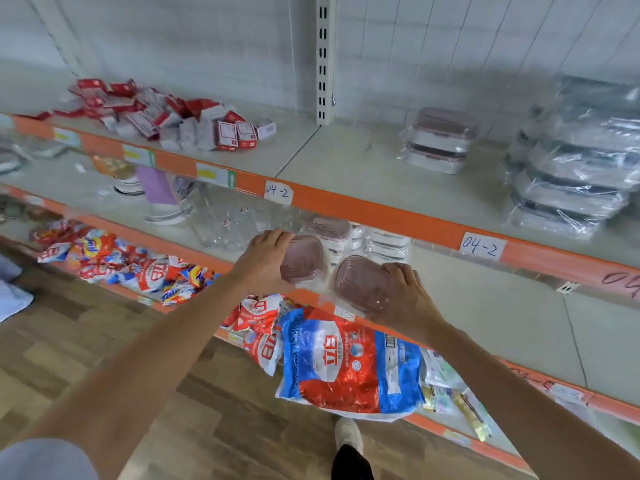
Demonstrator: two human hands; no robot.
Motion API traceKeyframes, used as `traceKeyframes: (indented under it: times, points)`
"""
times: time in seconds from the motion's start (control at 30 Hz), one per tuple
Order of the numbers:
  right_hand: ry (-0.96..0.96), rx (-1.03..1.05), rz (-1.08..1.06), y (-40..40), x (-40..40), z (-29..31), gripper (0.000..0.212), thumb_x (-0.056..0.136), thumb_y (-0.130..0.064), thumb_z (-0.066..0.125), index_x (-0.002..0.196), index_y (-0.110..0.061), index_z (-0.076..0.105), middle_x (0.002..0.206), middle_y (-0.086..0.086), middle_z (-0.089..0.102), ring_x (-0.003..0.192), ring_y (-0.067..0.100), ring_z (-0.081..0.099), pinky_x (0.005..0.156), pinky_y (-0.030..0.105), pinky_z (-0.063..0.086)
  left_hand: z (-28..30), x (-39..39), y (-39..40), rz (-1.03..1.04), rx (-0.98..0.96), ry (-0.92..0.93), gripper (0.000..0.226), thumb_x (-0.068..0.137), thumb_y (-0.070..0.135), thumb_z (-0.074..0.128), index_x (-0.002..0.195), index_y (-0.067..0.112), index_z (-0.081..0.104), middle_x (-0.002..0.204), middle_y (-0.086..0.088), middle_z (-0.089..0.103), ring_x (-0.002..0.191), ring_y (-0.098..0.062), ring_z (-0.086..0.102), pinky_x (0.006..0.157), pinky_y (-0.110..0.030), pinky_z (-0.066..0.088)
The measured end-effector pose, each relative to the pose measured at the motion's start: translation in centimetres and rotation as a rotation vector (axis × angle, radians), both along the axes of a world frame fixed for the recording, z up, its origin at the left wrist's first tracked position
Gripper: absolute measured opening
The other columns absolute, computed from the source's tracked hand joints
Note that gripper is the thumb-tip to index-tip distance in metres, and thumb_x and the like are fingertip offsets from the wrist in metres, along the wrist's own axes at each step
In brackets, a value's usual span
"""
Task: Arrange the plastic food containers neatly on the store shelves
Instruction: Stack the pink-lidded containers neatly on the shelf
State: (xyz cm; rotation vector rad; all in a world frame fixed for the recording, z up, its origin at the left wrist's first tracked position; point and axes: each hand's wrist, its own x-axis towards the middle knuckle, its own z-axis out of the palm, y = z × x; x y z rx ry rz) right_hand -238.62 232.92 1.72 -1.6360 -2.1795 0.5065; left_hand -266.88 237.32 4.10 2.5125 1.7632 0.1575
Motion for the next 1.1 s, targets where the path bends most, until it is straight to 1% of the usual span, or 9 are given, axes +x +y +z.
traceKeyframes:
  times: [0.2, 0.4, 0.53, 0.63, 0.73, 0.8, 0.87, 1.0, 1.1]
  points:
    - [0.025, 0.202, -0.023, 2.2, 1.3, 6.7, 0.094, 0.056, -0.035, 0.086, 0.133, -0.006, 0.040, 0.128, 0.008, 0.041, 0.119, 0.024, 0.039, 0.102, 0.028, 0.030, 7.0, 0.4, 1.1, 0.008, 0.240, -0.185, 0.096, 0.057, 0.041, 0.084, 0.136, 0.007, 0.043, 0.128, -0.011, 0.044, 0.118, -0.030, 0.042, 0.100, -0.041, 0.033]
    - [0.020, 0.227, -0.062, 8.0, 4.4, 10.8, 0.096, 0.058, -0.029, 0.088, 0.137, -0.005, 0.039, 0.129, 0.014, 0.032, 0.120, 0.032, 0.038, 0.106, 0.037, 0.035, 11.1, 3.9, 6.8, 0.136, 0.137, -0.300, 0.094, 0.058, 0.041, 0.085, 0.137, 0.022, 0.038, 0.126, -0.005, 0.037, 0.118, -0.031, 0.034, 0.102, -0.043, 0.034]
    - [-0.052, 0.046, -0.185, 12.8, 6.5, 12.3, 0.094, 0.064, -0.038, 0.083, 0.140, -0.015, 0.033, 0.134, 0.011, 0.027, 0.125, 0.029, 0.029, 0.109, 0.034, 0.027, 12.5, 6.1, 11.3, 0.134, 0.074, -0.413, 0.097, 0.058, 0.035, 0.087, 0.139, 0.022, 0.036, 0.125, -0.006, 0.032, 0.123, -0.028, 0.030, 0.102, -0.040, 0.034]
    - [-0.109, -0.049, -0.140, 14.5, 7.7, 12.6, 0.093, 0.066, -0.039, 0.082, 0.141, -0.013, 0.033, 0.136, 0.011, 0.028, 0.126, 0.029, 0.030, 0.108, 0.034, 0.029, 12.5, 7.6, 13.5, 0.135, 0.087, -0.431, 0.096, 0.058, 0.036, 0.086, 0.138, 0.021, 0.035, 0.121, -0.003, 0.029, 0.121, -0.025, 0.029, 0.098, -0.035, 0.033]
    - [-0.001, 0.020, -0.093, 15.6, 7.8, 14.6, 0.094, 0.062, -0.036, 0.084, 0.141, -0.018, 0.035, 0.134, 0.007, 0.029, 0.127, 0.026, 0.030, 0.108, 0.034, 0.031, 13.3, 8.6, 15.6, 0.136, 0.142, -0.463, 0.093, 0.061, 0.036, 0.085, 0.137, 0.018, 0.035, 0.123, -0.002, 0.030, 0.120, -0.025, 0.030, 0.089, -0.028, 0.029]
    - [0.052, 0.096, -0.099, 16.9, 8.1, 16.7, 0.095, 0.062, -0.035, 0.084, 0.141, -0.021, 0.035, 0.133, 0.006, 0.027, 0.129, 0.025, 0.026, 0.110, 0.031, 0.028, 14.1, 8.8, 17.0, 0.169, 0.151, -0.487, 0.090, 0.062, 0.036, 0.084, 0.135, 0.014, 0.036, 0.122, -0.002, 0.031, 0.121, -0.025, 0.030, 0.088, -0.027, 0.029]
    - [0.031, 0.126, -0.152, 18.4, 8.5, 18.8, 0.091, 0.065, -0.037, 0.082, 0.141, -0.021, 0.034, 0.131, 0.006, 0.024, 0.128, 0.024, 0.022, 0.106, 0.025, 0.023, 14.7, 9.2, 18.1, 0.187, 0.147, -0.509, 0.087, 0.062, 0.035, 0.084, 0.131, 0.012, 0.036, 0.121, -0.002, 0.032, 0.120, -0.025, 0.031, 0.087, -0.027, 0.030]
    - [-0.086, 0.113, -0.311, 21.8, 9.0, 21.4, 0.089, 0.068, -0.039, 0.080, 0.141, -0.021, 0.032, 0.133, 0.008, 0.021, 0.126, 0.027, 0.019, 0.106, 0.037, 0.027, 15.7, 9.8, 20.3, 0.198, 0.137, -0.569, 0.083, 0.064, 0.035, 0.084, 0.130, 0.013, 0.038, 0.119, 0.000, 0.031, 0.121, -0.023, 0.031, 0.087, -0.026, 0.031]
    - [-0.155, 0.063, -0.368, 24.1, 9.4, 22.6, 0.092, 0.070, -0.040, 0.079, 0.145, -0.019, 0.028, 0.138, 0.008, 0.021, 0.130, 0.028, 0.018, 0.107, 0.040, 0.027, 16.7, 10.3, 21.9, 0.157, 0.105, -0.598, 0.087, 0.059, 0.040, 0.083, 0.130, 0.015, 0.040, 0.115, 0.004, 0.023, 0.120, -0.018, 0.031, 0.090, -0.024, 0.033]
